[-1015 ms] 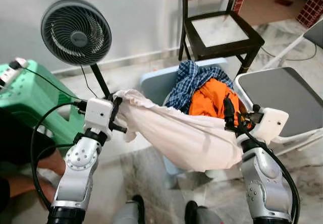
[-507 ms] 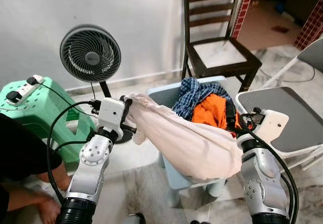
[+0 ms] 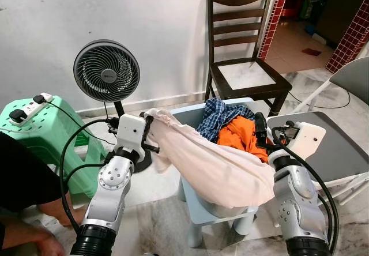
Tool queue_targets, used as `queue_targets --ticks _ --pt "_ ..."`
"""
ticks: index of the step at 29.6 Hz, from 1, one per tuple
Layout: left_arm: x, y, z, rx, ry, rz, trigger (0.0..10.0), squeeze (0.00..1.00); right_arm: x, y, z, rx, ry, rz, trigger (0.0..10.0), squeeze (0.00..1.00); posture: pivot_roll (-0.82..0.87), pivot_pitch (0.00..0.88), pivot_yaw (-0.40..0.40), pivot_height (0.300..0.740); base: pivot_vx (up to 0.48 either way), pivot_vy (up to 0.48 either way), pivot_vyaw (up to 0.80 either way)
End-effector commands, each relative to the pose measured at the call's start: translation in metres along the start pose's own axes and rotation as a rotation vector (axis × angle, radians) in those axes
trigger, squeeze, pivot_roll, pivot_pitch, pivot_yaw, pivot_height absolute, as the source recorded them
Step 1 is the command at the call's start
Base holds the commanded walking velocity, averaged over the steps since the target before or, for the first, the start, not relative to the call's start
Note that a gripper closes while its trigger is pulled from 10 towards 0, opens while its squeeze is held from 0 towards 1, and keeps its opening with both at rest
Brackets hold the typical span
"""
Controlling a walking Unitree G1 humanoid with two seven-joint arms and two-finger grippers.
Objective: Hang hanger
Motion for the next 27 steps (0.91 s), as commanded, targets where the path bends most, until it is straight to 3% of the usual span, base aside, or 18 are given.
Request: queue_targets --ticks 1,16,27 --pt "0.0040 0.0055 0.0027 -0.020 0.023 0.011 10.0 0.00 -0.0003 0.0009 0.0015 -0.003 0.001 -0.001 10.0 0.00 0.13 0.067 0.014 0.740 0.000 0.000 -0.41" --pt "0.0036 0.0065 0.0023 -0.026 0.051 0.010 10.0 0.00 0.0009 0.0038 0.0051 0.002 0.027 -0.018 10.0 0.00 0.13 0.103 -0.011 0.740 0.000 0.000 -0.61" --pt "0.0013 0.0072 0.0013 -0.026 0.052 0.020 10.0 0.00 0.0063 0.0011 0.0045 0.013 0.051 -0.027 10.0 0.00 0.13 0.127 -0.012 0.740 0.000 0.000 0.00"
Point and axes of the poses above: a point about 5 cm out from each wrist's last joint towards the gripper, its own z axis pointing out of the wrist towards the gripper, its own y axis along the axis of the wrist's last joint, x = y × z, the point moved 2 cm from there along z, pointing out of the wrist towards the gripper, and after that the axes turned 1 degree about z, right-handed, at the moved point
